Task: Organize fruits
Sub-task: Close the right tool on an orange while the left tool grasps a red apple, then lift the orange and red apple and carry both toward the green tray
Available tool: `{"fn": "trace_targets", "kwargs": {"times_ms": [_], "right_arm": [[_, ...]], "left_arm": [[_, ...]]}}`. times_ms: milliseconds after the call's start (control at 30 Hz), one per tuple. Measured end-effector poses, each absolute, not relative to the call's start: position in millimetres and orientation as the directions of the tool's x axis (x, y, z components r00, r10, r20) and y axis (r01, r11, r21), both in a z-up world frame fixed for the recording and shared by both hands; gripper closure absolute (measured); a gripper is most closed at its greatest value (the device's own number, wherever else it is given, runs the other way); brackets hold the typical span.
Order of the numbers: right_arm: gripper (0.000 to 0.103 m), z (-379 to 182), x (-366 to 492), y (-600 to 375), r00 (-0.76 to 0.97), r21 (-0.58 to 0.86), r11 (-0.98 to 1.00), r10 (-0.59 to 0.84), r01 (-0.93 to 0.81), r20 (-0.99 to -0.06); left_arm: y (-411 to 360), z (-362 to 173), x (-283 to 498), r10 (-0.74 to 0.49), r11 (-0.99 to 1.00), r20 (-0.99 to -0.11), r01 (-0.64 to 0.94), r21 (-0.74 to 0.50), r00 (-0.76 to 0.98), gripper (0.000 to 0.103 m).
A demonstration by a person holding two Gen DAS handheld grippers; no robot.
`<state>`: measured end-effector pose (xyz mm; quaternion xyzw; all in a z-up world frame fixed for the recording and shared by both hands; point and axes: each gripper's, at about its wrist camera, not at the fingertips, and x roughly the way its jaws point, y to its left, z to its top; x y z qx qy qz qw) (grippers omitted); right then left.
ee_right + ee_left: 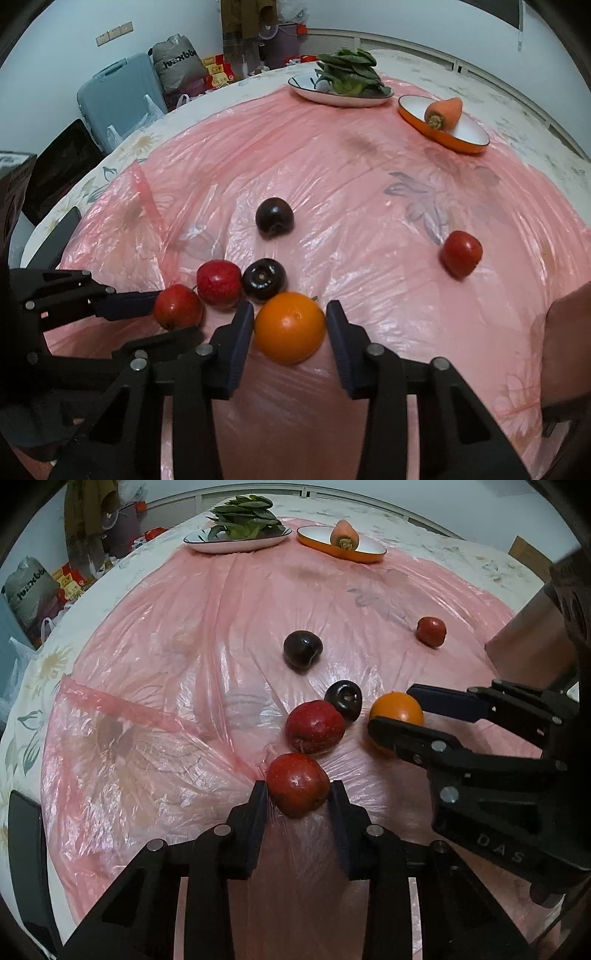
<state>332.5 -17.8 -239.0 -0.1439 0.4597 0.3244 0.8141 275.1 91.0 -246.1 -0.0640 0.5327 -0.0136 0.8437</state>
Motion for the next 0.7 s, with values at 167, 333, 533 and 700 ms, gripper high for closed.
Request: {"fn": "trace_targets", "kwargs": {"times_ms": [167,333,533,700], "right_arm": [[0.066,-226,323,-26,0.385,0.062,0.755,0.402,-0.653,-0.831],[0.066,-216,312,-38,0.401,0.056,0.77,0.392,-0.636,-0.828],[0.066,-210,303,-57,0.421,0.052,0.796,0.373,-0.603,-0.827],[0.078,-202,297,-69,0.432,0.061,0.805,0.378,-0.59,-0.819]], "left_arm": [[91,-229,265,-0.098,0.991,-0.886,-0.041,-0.131,0.452,0.075],[93,-212,252,-0.11,0.988,-0.877,-0.044,-0.147,0.467,0.077],[89,-196,235,-0.103,0.99,-0.872,-0.033,-0.135,0.478,0.08],[88,-201,239,-0.1,0.991,-0.881,-0.036,-0.131,0.462,0.081]]}}
